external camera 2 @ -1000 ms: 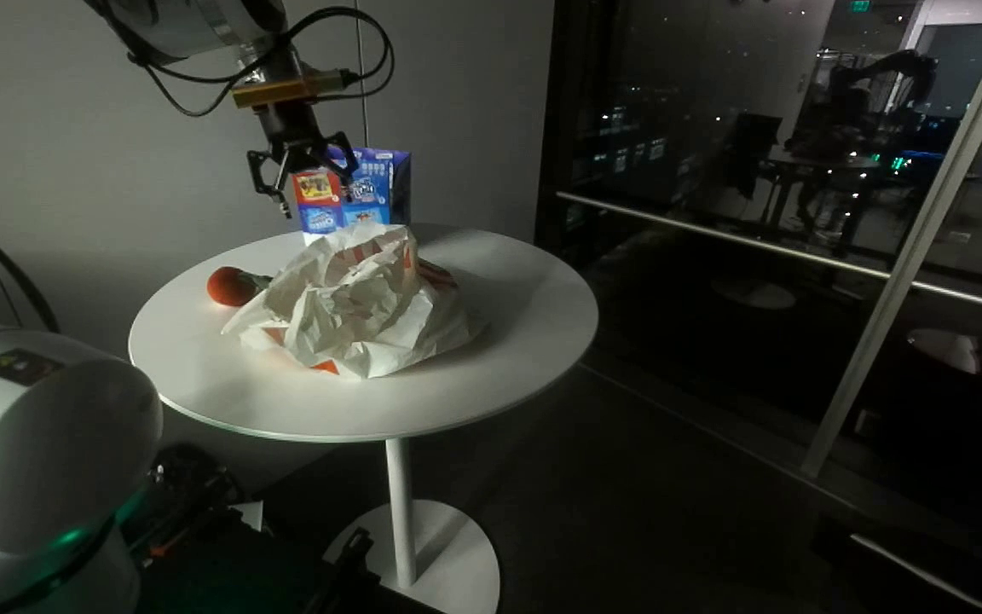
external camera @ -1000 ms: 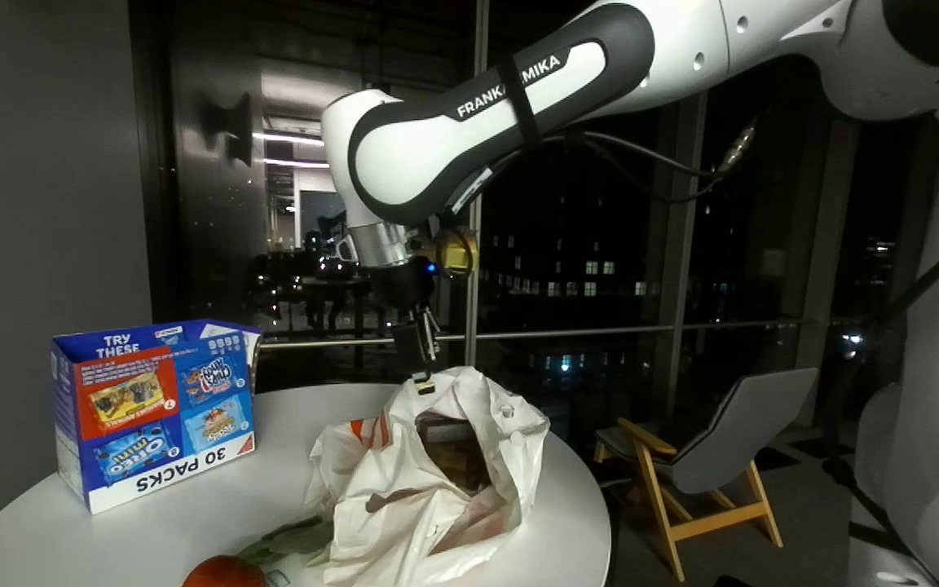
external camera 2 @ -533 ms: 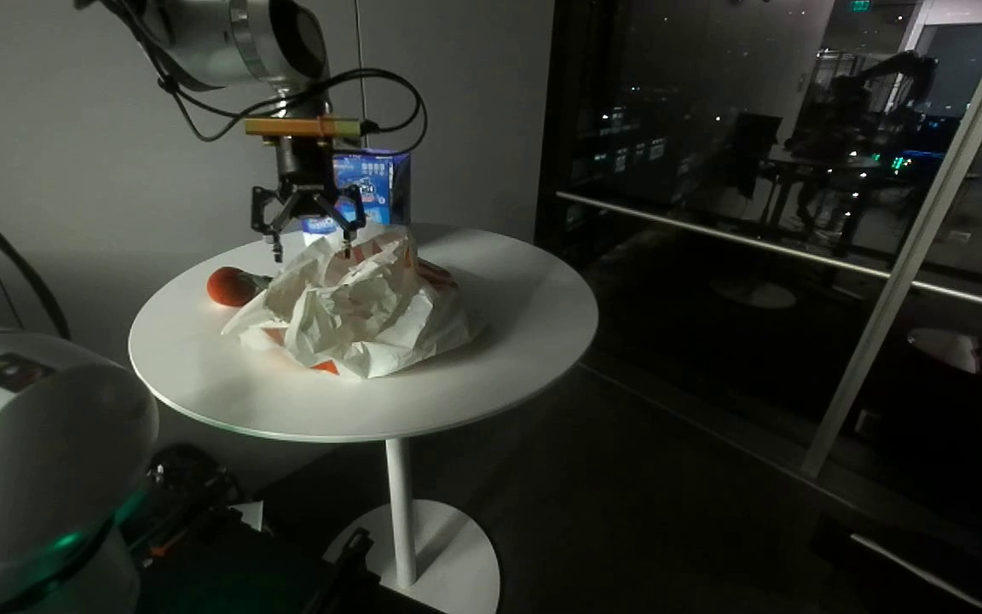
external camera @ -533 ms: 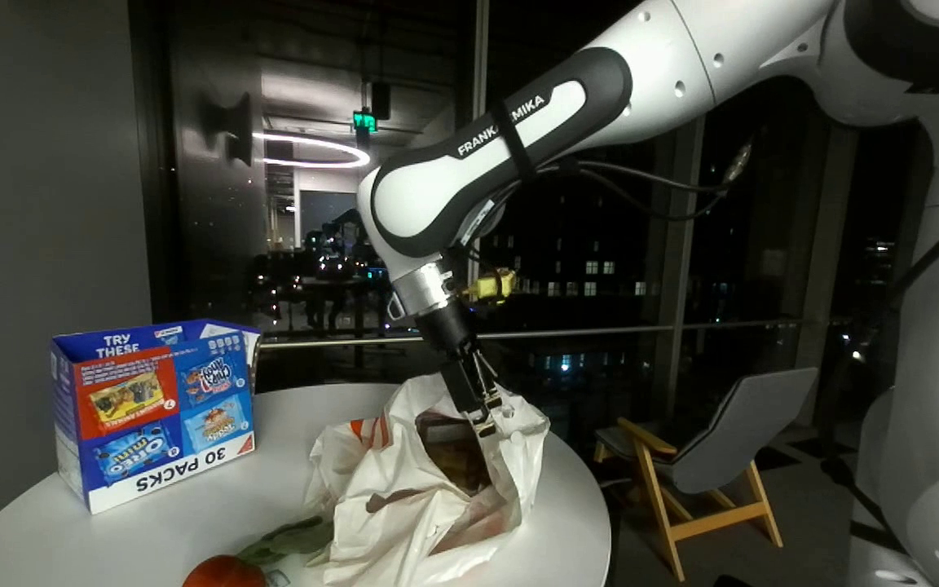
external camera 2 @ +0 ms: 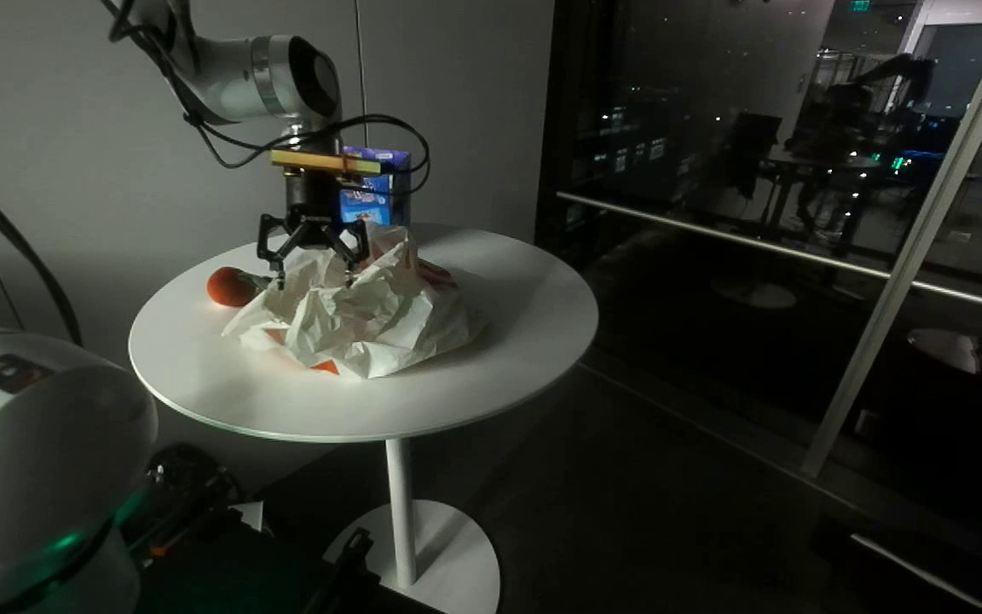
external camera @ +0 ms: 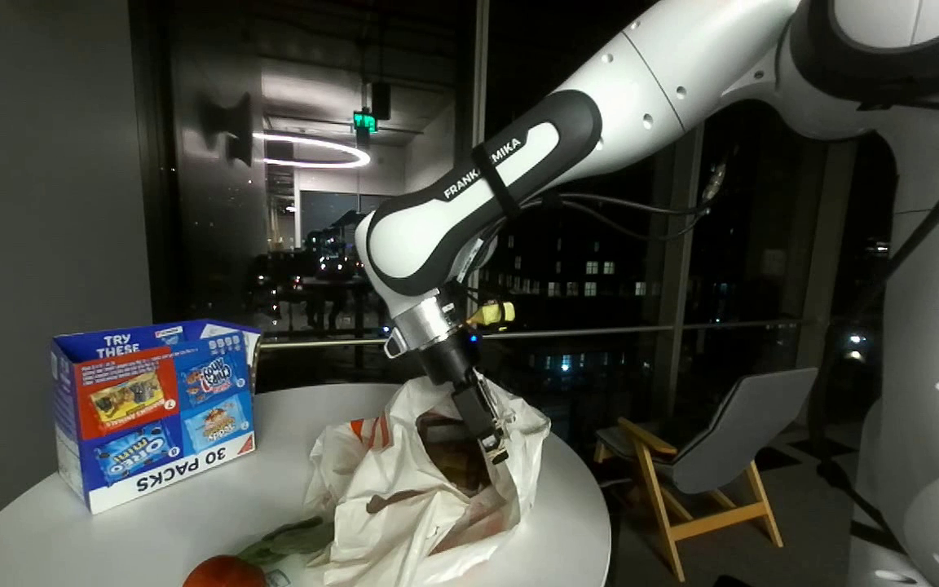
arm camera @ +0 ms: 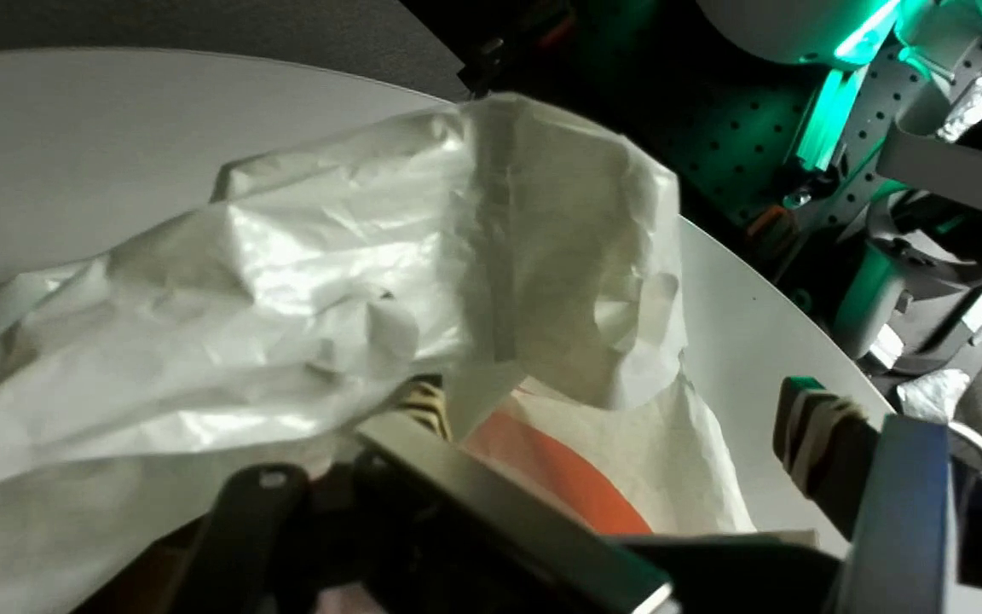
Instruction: Remove the contents from the plastic bag and put them on the table.
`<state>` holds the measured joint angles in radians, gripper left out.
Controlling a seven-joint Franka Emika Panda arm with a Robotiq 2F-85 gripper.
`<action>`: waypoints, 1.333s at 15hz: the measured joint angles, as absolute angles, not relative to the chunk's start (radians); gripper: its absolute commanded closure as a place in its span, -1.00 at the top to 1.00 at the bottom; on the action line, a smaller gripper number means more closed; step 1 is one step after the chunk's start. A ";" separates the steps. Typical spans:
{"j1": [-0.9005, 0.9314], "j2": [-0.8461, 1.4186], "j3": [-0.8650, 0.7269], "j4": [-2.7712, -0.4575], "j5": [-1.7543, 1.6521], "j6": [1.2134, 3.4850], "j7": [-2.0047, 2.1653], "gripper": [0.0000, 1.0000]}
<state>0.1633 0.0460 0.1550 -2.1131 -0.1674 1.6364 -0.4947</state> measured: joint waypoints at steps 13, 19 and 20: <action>0.158 0.072 0.156 -2.076 -0.216 1.734 -0.606 1.00; 0.157 0.108 0.156 -2.079 -0.227 1.822 -0.629 1.00; 0.156 0.121 0.156 -2.078 -0.240 1.845 -0.634 1.00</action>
<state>0.1558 0.1210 0.1556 -2.0783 -0.2398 1.8454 -0.6343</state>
